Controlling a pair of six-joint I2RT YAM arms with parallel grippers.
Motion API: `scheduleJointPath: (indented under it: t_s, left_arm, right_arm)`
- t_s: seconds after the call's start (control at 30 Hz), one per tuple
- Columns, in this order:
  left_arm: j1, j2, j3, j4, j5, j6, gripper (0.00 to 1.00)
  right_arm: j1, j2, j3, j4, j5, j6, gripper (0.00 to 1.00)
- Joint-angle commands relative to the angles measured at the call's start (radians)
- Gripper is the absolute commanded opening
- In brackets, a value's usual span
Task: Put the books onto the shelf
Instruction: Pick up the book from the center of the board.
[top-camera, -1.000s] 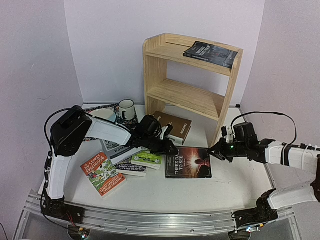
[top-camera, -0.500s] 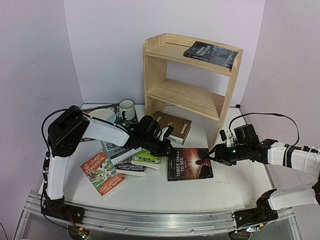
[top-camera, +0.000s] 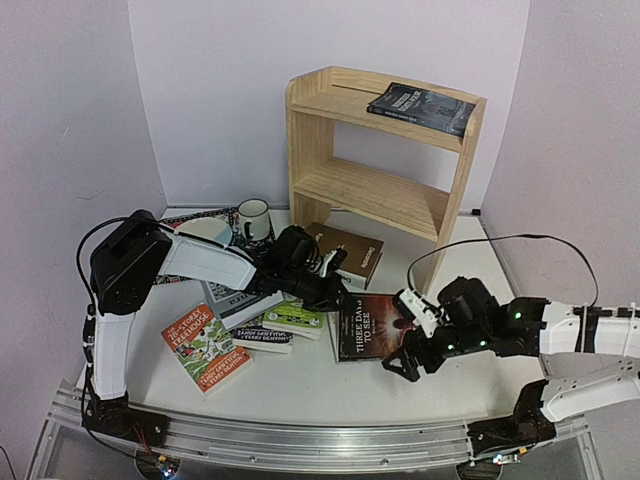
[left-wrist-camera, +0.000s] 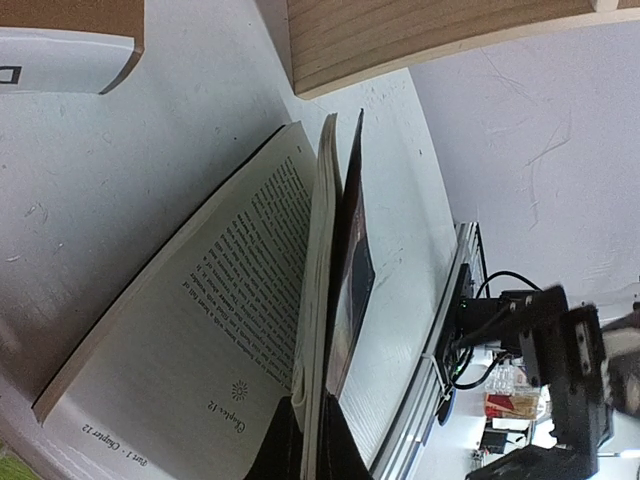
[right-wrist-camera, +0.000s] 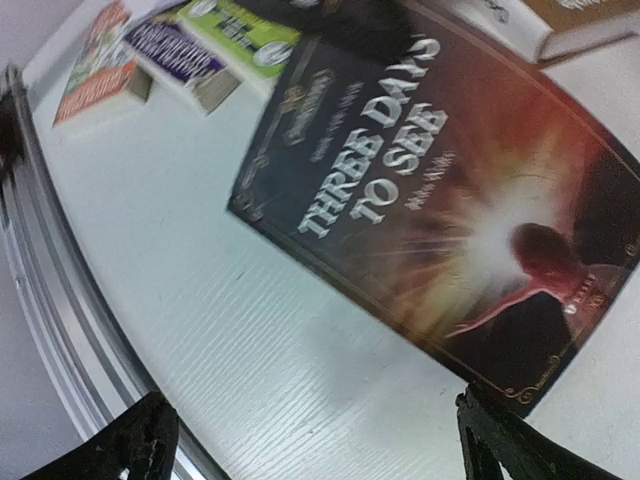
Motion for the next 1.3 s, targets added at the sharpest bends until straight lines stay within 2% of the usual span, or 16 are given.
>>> scheduleJointPath:
  t_s: [0.0, 0.13, 0.4, 0.6, 0.9, 1.0, 1.07, 1.17, 1.27]
  left_arm:
    - [-0.003, -0.05, 0.047, 0.039, 0.036, -0.037, 0.0]
    - [-0.003, -0.05, 0.051, 0.039, 0.035, -0.048, 0.0]
    - [0.005, -0.045, 0.063, 0.038, 0.048, -0.059, 0.0]
    - [0.008, -0.039, 0.066, 0.038, 0.055, -0.062, 0.0]
    - [0.011, -0.033, 0.07, 0.036, 0.068, -0.069, 0.0]
    - [0.013, -0.033, 0.065, 0.035, 0.069, -0.069, 0.01]
    - [0.013, -0.033, 0.062, 0.035, 0.068, -0.069, 0.03]
    - [0.018, -0.03, 0.062, 0.033, 0.066, -0.072, 0.07]
    - [0.025, -0.033, 0.059, 0.031, 0.048, -0.071, 0.15]
  right_arm:
    - [0.2, 0.028, 0.026, 0.039, 0.405, -0.185, 0.97]
    - [0.288, 0.072, -0.024, 0.213, 0.565, -0.4, 0.98]
    - [0.429, 0.335, -0.048, 0.526, 0.803, -0.733, 0.98]
    - [0.453, 0.523, -0.004, 0.636, 0.975, -0.857, 0.98]
    - [0.464, 0.724, 0.086, 0.665, 1.181, -0.922, 0.86]
    - [0.468, 0.703, 0.08, 0.672, 1.185, -0.92, 0.7]
    - [0.471, 0.667, 0.07, 0.673, 1.177, -0.916, 0.51]
    - [0.473, 0.625, 0.055, 0.673, 1.175, -0.916, 0.29]
    - [0.481, 0.587, 0.041, 0.67, 1.177, -0.916, 0.14]
